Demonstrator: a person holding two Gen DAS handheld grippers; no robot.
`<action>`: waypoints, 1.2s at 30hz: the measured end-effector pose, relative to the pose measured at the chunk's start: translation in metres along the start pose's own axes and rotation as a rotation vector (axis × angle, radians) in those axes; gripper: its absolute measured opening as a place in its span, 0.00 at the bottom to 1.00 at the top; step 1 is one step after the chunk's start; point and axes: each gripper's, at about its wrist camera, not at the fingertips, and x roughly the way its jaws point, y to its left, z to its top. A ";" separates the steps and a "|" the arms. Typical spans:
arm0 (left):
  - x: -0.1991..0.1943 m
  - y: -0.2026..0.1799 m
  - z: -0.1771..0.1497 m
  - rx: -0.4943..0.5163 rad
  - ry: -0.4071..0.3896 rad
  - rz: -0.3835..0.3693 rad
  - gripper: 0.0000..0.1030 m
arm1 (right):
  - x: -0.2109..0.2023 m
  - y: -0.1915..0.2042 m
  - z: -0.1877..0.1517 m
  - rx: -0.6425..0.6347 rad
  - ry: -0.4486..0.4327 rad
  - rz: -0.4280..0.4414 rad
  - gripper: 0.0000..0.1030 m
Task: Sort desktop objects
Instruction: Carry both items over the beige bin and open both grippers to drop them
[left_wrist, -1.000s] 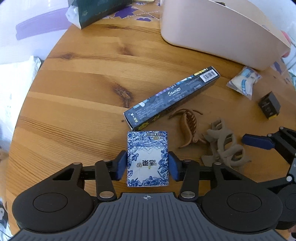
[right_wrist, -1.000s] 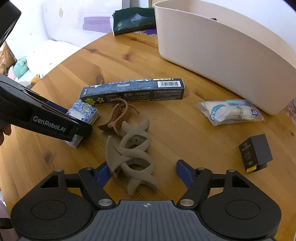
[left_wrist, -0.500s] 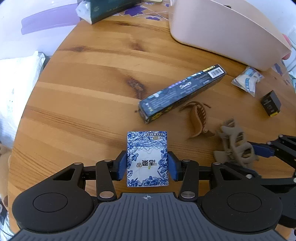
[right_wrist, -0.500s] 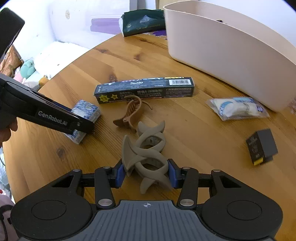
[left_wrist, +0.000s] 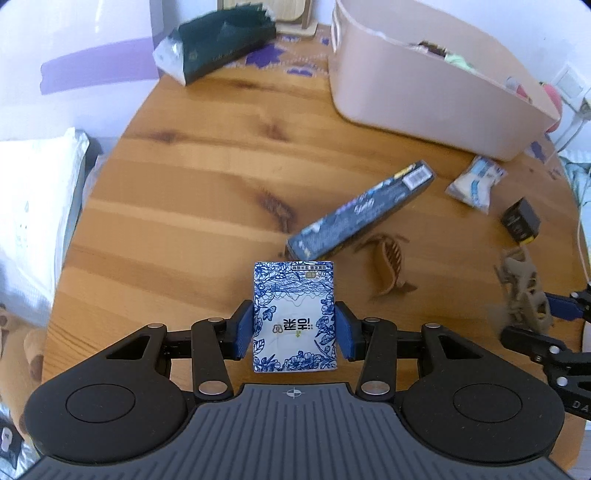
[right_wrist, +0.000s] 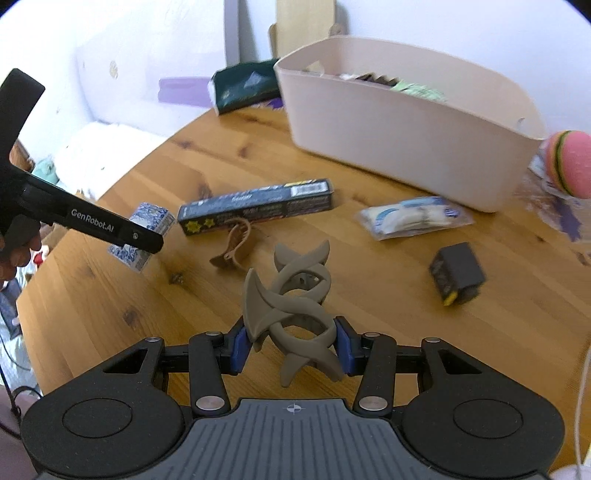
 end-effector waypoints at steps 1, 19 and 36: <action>-0.005 0.000 0.003 0.003 -0.010 -0.004 0.45 | -0.004 -0.002 0.000 0.006 -0.007 -0.004 0.43; -0.062 -0.011 0.089 0.063 -0.274 0.016 0.45 | -0.084 -0.061 0.029 0.143 -0.213 -0.139 0.43; -0.068 -0.048 0.180 0.126 -0.422 -0.006 0.45 | -0.089 -0.111 0.099 0.263 -0.343 -0.222 0.43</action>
